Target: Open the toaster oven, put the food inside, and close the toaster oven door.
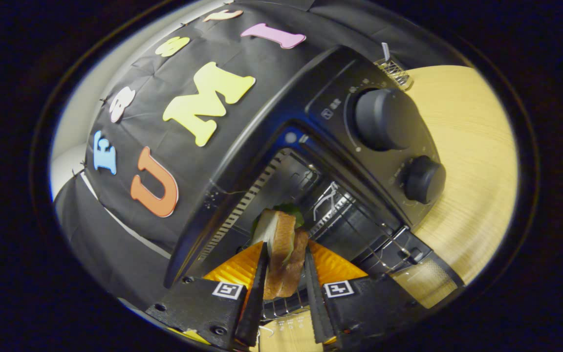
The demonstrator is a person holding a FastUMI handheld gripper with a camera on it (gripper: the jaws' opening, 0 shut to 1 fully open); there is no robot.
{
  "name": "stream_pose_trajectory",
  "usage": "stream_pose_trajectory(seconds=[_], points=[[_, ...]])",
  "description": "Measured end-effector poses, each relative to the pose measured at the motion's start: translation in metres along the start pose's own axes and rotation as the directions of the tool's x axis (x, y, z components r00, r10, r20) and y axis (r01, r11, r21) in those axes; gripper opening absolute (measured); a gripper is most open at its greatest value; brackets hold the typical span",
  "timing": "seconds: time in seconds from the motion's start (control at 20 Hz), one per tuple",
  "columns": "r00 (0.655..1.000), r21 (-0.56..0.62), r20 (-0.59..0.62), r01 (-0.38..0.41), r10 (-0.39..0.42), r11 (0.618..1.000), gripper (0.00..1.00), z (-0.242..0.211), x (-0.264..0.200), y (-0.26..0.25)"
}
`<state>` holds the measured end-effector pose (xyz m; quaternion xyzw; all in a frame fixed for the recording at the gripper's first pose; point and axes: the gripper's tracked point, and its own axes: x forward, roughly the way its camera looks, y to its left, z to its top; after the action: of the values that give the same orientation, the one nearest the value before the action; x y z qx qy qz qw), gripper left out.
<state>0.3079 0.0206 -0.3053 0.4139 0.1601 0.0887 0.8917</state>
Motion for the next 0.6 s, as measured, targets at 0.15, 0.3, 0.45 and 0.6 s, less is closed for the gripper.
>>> stream_pose_trajectory(seconds=[0.15,0.3,0.45,0.6], points=[[0.994,-0.112,0.108,0.045,-0.033,0.993,0.59,0.015,-0.005,-0.002],[0.991,-0.220,0.135,0.031,-0.002,0.975,0.75,0.018,-0.013,0.010],[0.992,-0.227,0.128,0.030,0.000,0.973,0.75,0.018,-0.026,0.014],[0.991,-0.212,0.131,0.035,-0.007,0.977,0.79,0.023,-0.043,0.013]])
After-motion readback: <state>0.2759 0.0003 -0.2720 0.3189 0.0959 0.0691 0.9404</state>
